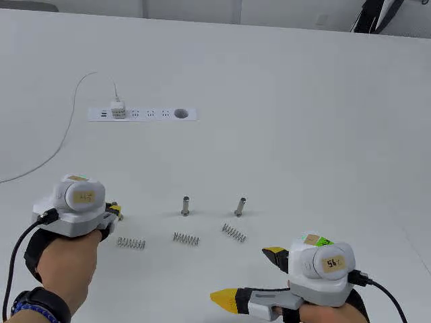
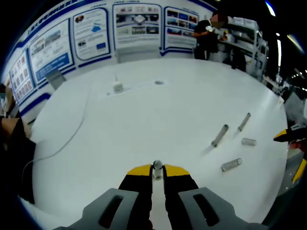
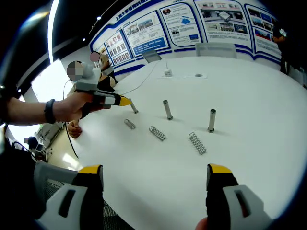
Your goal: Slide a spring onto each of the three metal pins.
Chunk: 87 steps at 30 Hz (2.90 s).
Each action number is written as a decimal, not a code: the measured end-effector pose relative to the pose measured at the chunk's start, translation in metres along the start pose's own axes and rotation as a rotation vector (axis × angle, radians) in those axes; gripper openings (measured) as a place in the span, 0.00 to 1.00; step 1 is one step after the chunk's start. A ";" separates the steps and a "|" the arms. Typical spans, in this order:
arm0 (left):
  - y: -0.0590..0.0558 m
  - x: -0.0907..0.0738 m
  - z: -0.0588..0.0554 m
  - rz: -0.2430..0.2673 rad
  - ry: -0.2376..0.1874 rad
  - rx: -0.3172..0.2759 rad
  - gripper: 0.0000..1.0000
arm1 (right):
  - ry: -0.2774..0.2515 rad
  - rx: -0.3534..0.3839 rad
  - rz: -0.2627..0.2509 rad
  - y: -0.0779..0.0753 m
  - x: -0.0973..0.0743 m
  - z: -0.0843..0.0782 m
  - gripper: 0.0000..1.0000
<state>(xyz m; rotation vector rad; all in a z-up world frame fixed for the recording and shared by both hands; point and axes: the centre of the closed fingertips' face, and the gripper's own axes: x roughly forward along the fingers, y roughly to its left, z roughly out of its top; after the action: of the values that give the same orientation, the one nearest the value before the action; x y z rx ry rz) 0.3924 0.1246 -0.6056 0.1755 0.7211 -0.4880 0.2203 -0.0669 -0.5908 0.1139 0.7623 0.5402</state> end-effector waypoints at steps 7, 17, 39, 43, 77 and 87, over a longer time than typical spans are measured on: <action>-0.001 0.000 0.000 0.002 -0.001 0.006 0.08 | -0.001 0.001 0.002 0.001 0.000 0.000 0.90; -0.002 0.000 0.000 0.004 -0.002 0.007 0.08 | -0.001 0.000 0.002 0.001 0.001 0.000 0.90; 0.000 -0.006 -0.013 -0.012 0.018 -0.018 0.16 | 0.002 0.003 0.005 0.000 0.001 -0.002 0.90; 0.001 -0.009 -0.016 -0.011 0.019 -0.024 0.17 | 0.004 -0.001 0.007 0.001 0.001 -0.003 0.90; -0.002 -0.042 -0.060 -0.078 0.069 -0.027 0.35 | 0.001 -0.015 0.027 0.007 0.004 -0.003 0.90; -0.011 -0.060 -0.063 -0.118 0.043 0.000 0.43 | -0.001 -0.014 0.042 0.010 0.007 -0.003 0.90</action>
<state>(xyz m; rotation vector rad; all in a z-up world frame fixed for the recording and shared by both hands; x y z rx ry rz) 0.3116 0.1569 -0.6123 0.1442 0.7768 -0.5984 0.2181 -0.0548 -0.5947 0.1174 0.7562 0.5849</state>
